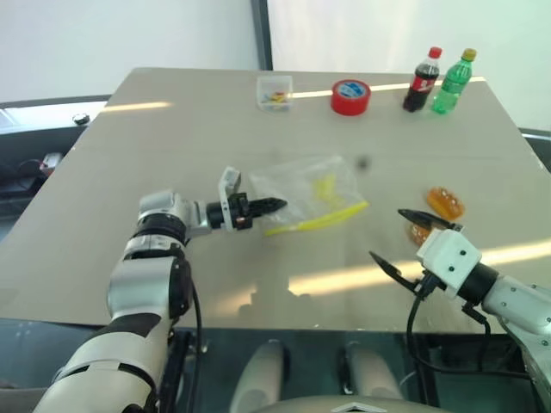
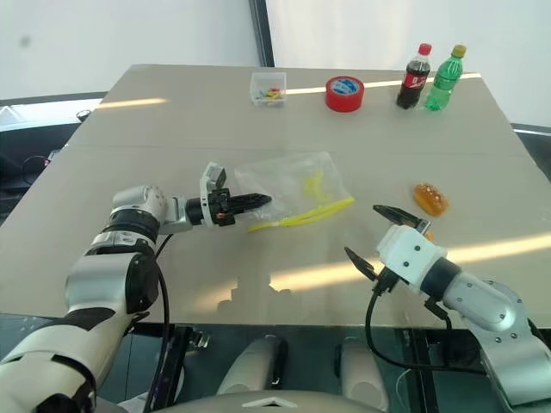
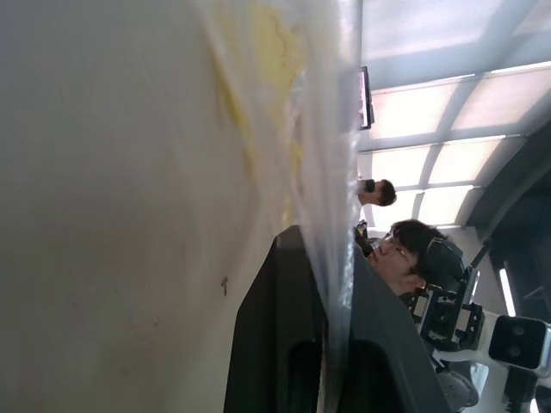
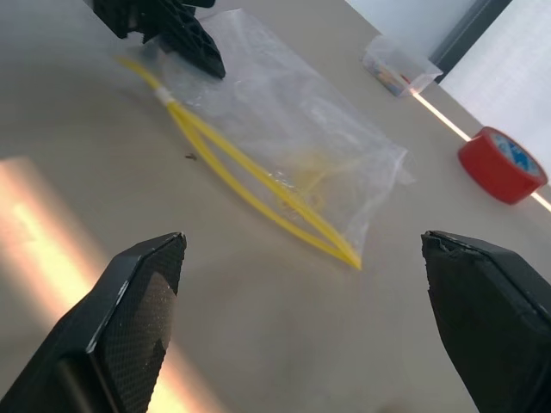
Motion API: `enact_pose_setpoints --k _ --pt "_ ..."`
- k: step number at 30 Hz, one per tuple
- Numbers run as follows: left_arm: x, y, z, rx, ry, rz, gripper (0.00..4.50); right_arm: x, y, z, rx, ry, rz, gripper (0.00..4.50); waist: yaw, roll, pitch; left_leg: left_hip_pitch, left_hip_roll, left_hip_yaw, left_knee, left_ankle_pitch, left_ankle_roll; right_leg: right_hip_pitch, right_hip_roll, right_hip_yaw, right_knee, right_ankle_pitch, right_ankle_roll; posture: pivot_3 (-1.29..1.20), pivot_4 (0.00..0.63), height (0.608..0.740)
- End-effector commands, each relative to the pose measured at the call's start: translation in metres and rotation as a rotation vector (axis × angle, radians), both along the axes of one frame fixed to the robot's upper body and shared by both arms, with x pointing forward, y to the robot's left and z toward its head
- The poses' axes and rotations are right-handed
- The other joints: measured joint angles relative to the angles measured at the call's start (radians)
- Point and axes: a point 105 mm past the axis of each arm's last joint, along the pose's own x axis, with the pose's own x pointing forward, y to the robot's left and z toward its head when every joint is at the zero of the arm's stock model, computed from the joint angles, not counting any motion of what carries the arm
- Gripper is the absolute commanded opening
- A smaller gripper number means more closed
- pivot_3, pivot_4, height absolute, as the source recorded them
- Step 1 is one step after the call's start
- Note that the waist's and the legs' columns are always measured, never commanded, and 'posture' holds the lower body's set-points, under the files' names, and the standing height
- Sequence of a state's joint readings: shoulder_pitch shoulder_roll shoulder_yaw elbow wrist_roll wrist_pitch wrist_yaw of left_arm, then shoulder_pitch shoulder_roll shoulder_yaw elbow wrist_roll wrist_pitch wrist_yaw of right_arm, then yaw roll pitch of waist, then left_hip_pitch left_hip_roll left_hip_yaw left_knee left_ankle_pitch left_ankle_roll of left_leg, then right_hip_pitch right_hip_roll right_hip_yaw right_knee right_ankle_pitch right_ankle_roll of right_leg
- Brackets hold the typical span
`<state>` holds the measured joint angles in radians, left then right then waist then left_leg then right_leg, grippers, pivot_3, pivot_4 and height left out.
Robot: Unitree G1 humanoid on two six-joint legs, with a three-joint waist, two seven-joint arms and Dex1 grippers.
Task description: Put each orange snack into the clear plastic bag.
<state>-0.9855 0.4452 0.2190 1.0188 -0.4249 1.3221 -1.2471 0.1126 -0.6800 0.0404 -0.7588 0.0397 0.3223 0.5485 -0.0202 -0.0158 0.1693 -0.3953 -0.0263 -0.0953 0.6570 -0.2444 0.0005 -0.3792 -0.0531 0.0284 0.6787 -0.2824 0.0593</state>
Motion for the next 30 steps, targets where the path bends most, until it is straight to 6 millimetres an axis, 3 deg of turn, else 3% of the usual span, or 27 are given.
enact_pose_setpoints --k 1,7,12,16,17,18,22,23,24,26,30 --pt "-0.005 -0.008 0.029 -0.103 0.004 -0.032 0.04 0.012 0.016 0.001 -0.062 -0.125 0.007 4.5 -0.002 -0.001 0.001 0.0 0.0 -0.001 0.0 0.0 0.0 0.0 0.0 0.0 0.0 0.0 0.0 0.0 0.15 0.74" --pt "-0.005 -0.018 0.06 -0.179 -0.014 -0.047 0.04 0.053 0.038 -0.013 -0.18 -0.248 -0.033 4.5 -0.015 -0.002 0.001 -0.002 0.0 -0.003 0.0 0.003 -0.006 -0.002 0.0 0.0 0.0 0.0 0.0 0.0 0.15 0.74" --pt "-0.005 -0.02 0.066 -0.19 -0.024 -0.043 0.04 0.079 0.051 -0.015 -0.211 -0.347 -0.082 4.5 -0.018 -0.002 0.001 -0.002 0.001 -0.003 0.0 0.004 -0.007 -0.004 -0.001 0.001 0.001 0.0 -0.001 0.0 0.15 0.74" --pt "-0.008 -0.02 0.067 -0.185 -0.034 -0.049 0.04 0.099 0.043 -0.01 -0.193 -0.38 -0.171 4.5 -0.018 -0.002 0.001 -0.003 0.001 -0.002 -0.001 0.004 -0.007 -0.006 -0.001 0.003 0.002 0.0 -0.001 0.0 0.15 0.74" --pt "-0.008 -0.019 0.067 -0.182 -0.036 -0.044 0.0 0.102 0.039 -0.008 -0.19 -0.386 -0.186 3.96 -0.018 -0.002 0.001 -0.003 0.001 -0.002 -0.001 0.004 -0.008 -0.006 -0.001 0.003 0.002 0.0 -0.001 0.0 0.15 0.74" --pt "-0.008 -0.018 0.067 -0.178 -0.038 -0.037 0.0 0.103 0.036 -0.006 -0.188 -0.391 -0.192 3.78 -0.018 -0.002 0.001 -0.003 0.001 -0.002 -0.001 0.004 -0.008 -0.006 -0.002 0.003 0.001 0.0 -0.001 0.0 0.15 0.74" --pt "-0.007 -0.014 0.069 -0.18 -0.039 -0.02 0.0 0.102 0.032 -0.006 -0.185 -0.387 -0.191 2.23 -0.019 -0.002 0.001 -0.003 0.001 0.0 -0.002 0.004 -0.008 -0.008 -0.002 0.005 0.001 0.0 -0.001 0.0 0.15 0.74" --pt "-0.008 -0.014 0.068 -0.18 -0.039 -0.019 0.0 0.102 0.031 -0.005 -0.179 -0.389 -0.193 1.72 -0.02 -0.002 0.001 -0.003 0.001 0.0 -0.002 0.004 -0.008 -0.008 -0.001 0.005 0.002 0.0 -0.001 0.0 0.15 0.74" --pt "-0.009 -0.014 0.069 -0.179 -0.044 -0.022 0.0 0.102 0.031 -0.005 -0.176 -0.389 -0.194 0.92 -0.02 -0.002 0.001 -0.003 0.001 0.0 -0.003 0.004 -0.008 -0.008 -0.001 0.005 0.002 0.0 -0.001 0.0 0.15 0.74" --pt "-0.01 -0.013 0.068 -0.165 -0.06 -0.019 0.0 0.103 0.029 -0.001 -0.162 -0.392 -0.202 0.27 -0.02 -0.002 0.001 -0.003 0.001 0.0 -0.003 0.004 -0.008 -0.008 -0.001 0.006 0.002 0.0 -0.001 0.0 0.15 0.74" --pt "-0.009 -0.01 0.061 -0.068 -0.146 0.047 0.0 0.108 0.026 0.009 -0.14 -0.406 -0.217 0.13 -0.021 -0.002 0.001 -0.003 0.001 0.002 -0.003 0.004 -0.008 -0.009 -0.001 0.008 0.002 0.001 -0.001 0.0 0.15 0.74"
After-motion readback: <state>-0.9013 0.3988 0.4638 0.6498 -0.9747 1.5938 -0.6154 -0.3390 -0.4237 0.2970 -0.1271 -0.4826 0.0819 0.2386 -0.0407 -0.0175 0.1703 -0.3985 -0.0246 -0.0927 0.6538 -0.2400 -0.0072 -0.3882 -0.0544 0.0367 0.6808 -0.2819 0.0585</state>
